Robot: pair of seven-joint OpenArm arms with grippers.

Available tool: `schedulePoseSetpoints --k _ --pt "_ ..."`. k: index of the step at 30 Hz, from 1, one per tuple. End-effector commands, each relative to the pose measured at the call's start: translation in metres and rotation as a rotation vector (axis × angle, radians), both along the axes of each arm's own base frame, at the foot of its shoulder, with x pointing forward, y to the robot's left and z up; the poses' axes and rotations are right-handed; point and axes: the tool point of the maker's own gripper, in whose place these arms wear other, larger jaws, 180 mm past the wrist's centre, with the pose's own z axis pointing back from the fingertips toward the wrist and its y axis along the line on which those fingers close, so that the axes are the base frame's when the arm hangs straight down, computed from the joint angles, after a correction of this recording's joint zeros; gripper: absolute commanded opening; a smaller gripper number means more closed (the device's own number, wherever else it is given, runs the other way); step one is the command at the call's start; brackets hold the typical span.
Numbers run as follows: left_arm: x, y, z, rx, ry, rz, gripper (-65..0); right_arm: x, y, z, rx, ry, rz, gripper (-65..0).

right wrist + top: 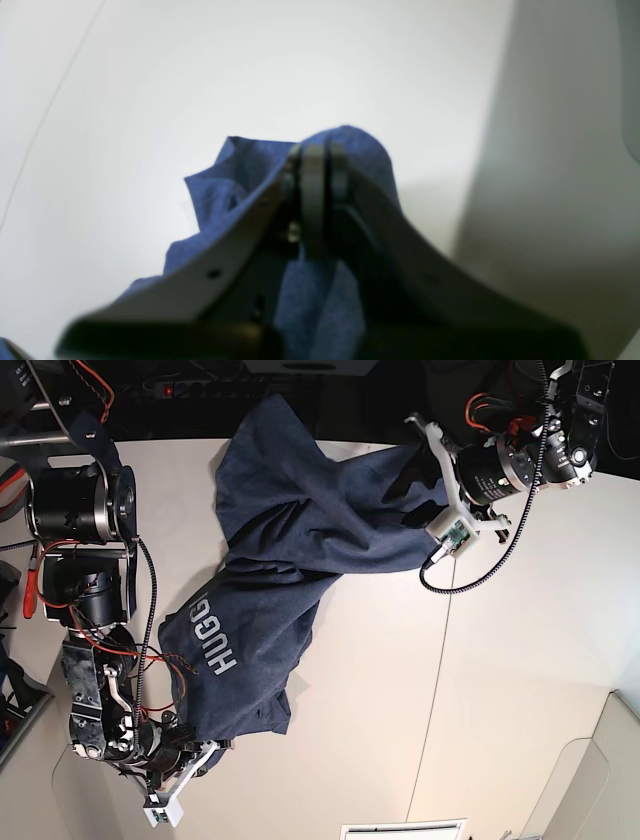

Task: Layout the t-shirt on the table in an organized manner, then fold the t-shirt properly
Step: 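Reach the left gripper to the shirt's opposite end and grasp it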

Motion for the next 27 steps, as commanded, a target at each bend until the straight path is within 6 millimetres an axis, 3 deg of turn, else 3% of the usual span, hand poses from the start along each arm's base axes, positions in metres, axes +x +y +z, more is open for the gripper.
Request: schedulePoseSetpoints --k 1,4,7,12,24,27 --pt "0.011 -0.003 0.011 -0.029 -0.041 0.028 -36.8 0.016 -0.001 0.030 0.013 -0.079 -0.007 -65.0" --pt "0.016 -0.008 0.007 -0.067 -0.021 0.108 -36.8 0.016 -0.001 0.030 0.012 -0.079 -0.008 -65.0" --pt "0.013 -0.012 -0.010 -0.089 0.033 0.148 -36.8 0.016 -0.001 0.030 0.007 -0.079 -0.008 -65.0" --pt "0.026 0.014 -0.045 0.082 0.048 0.150 -36.8 0.021 -0.013 0.032 -0.036 -0.105 -0.054 -65.0" --pt "0.053 0.029 -0.034 0.150 -0.081 0.138 -36.6 0.023 -0.021 0.032 -0.041 -0.111 -0.087 -65.0" --pt "0.056 0.033 -0.033 0.188 -0.109 0.127 -32.1 0.021 -0.028 0.029 -0.050 -0.105 -0.095 -65.0"
